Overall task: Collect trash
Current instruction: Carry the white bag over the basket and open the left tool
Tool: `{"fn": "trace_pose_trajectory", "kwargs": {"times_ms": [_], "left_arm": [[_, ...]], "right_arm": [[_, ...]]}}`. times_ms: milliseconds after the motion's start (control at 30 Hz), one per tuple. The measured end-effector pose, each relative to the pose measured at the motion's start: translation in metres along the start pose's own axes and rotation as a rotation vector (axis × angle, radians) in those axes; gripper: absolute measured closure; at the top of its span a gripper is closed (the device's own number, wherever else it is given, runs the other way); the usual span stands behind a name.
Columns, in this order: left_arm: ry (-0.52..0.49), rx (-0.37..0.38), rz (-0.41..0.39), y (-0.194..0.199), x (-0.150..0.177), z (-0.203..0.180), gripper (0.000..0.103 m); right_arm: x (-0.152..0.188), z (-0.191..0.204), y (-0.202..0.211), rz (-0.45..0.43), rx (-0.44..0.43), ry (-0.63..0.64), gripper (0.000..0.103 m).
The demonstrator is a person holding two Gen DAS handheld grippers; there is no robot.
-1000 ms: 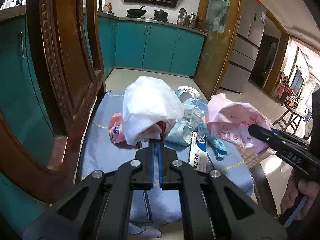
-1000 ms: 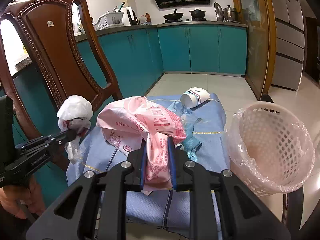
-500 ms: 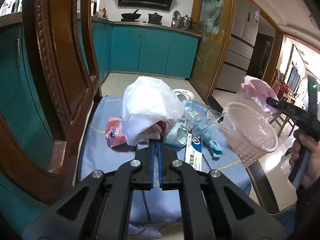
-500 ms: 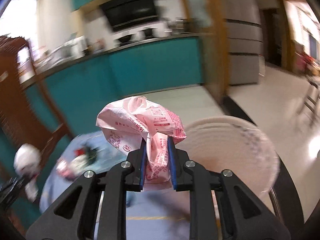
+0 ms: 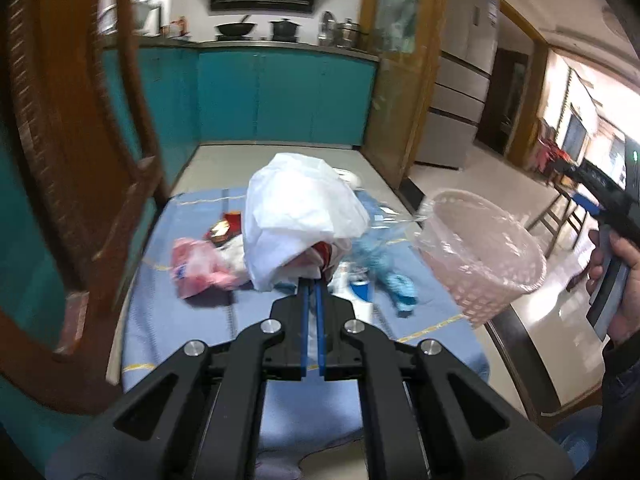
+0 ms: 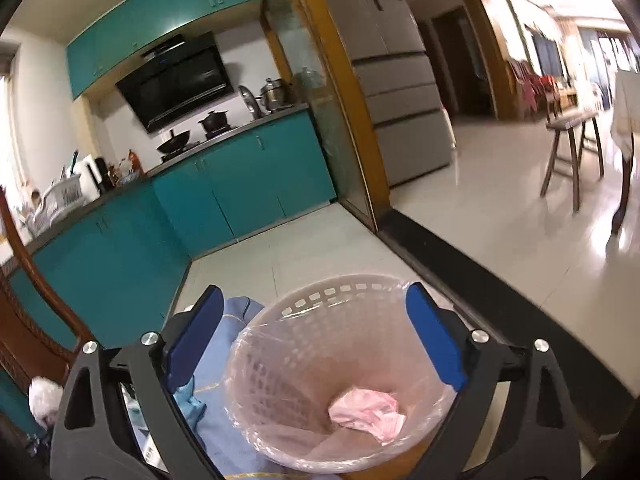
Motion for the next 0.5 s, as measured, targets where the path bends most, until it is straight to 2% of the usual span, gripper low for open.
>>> {"fn": "trace_pose_trajectory", "kwargs": {"times_ms": [100,233,400,467,500], "left_arm": [[-0.025,0.084,0.033,-0.02,-0.008,-0.04,0.099],[-0.078,0.198,0.068,-0.061,-0.026,-0.11,0.099],[-0.143,0.29,0.106,-0.12,-0.045,-0.197,0.097],[-0.172,0.291,0.122,-0.139,-0.046,-0.217,0.08],[-0.182,0.285,0.128,-0.147,-0.044,-0.224,0.039]], "right_arm": [[0.0,-0.001,-0.002,0.0,0.032,0.027,0.012],[0.001,-0.014,-0.005,0.017,0.063,-0.031,0.012],[0.0,-0.03,-0.002,-0.005,0.108,-0.081,0.012],[0.0,-0.039,-0.001,-0.007,0.118,-0.105,0.012],[0.001,-0.041,0.001,-0.006,0.12,-0.109,0.012]]}}
Point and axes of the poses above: each gripper's, at about its wrist camera, not at the fingertips, and y roughly against the way its jaws point, z to its left, x to its underside, the point moved 2 cm from there along -y, roughly the way its jaws point, and after that the axes turned 10 degrees about -z, right-handed, at the moved point
